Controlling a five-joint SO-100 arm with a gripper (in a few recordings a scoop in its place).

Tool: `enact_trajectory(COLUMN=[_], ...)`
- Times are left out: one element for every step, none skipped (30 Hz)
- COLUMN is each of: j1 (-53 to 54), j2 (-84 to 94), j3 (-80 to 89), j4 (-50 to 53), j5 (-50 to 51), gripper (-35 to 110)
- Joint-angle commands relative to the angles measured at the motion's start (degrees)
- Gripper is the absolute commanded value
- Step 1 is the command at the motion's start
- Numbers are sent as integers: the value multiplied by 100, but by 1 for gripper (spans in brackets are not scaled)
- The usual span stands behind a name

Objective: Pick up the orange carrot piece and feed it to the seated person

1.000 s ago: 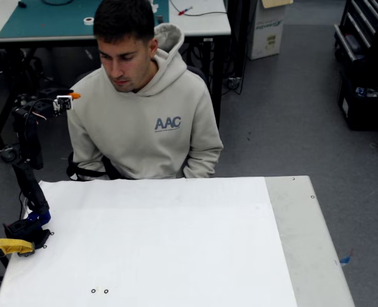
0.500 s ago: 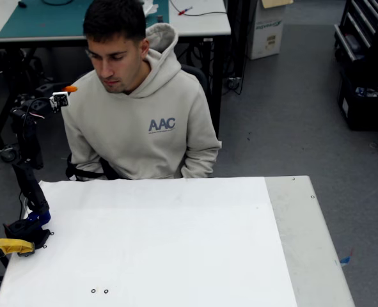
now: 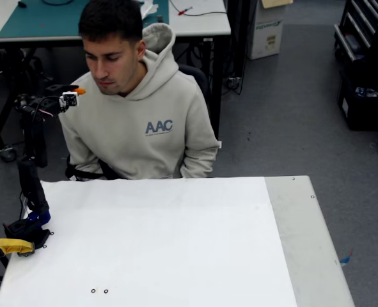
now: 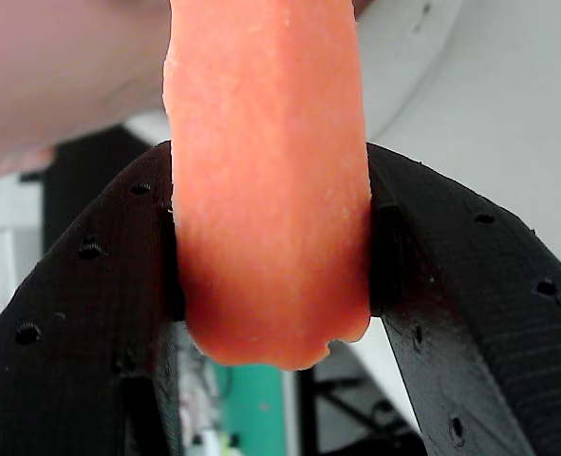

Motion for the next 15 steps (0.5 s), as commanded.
enact_trajectory(j1=[-18, -18, -18, -18, -18, -18, -18, -18, -18, -18, -18, -18, -18, -18, -18], j2=[-53, -105, -167, -229, -281, -343, -413, -492, -562, -624, -668, -712, -747, -782, -817], j3=[-167, -176, -176, -176, -176, -176, -176, -176, -176, -176, -176, -176, -167, -167, -167], j4=[-88, -88, -97, -132, -229, -360, -510, -686, -853, -984, -1072, -1160, -1230, -1274, -1310], j5=[97, 97, 97, 97, 97, 97, 97, 97, 97, 97, 97, 97, 97, 97, 97], gripper=[-3, -3, -3, -3, -3, -3, -3, -3, -3, -3, -3, -3, -3, -3, -3])
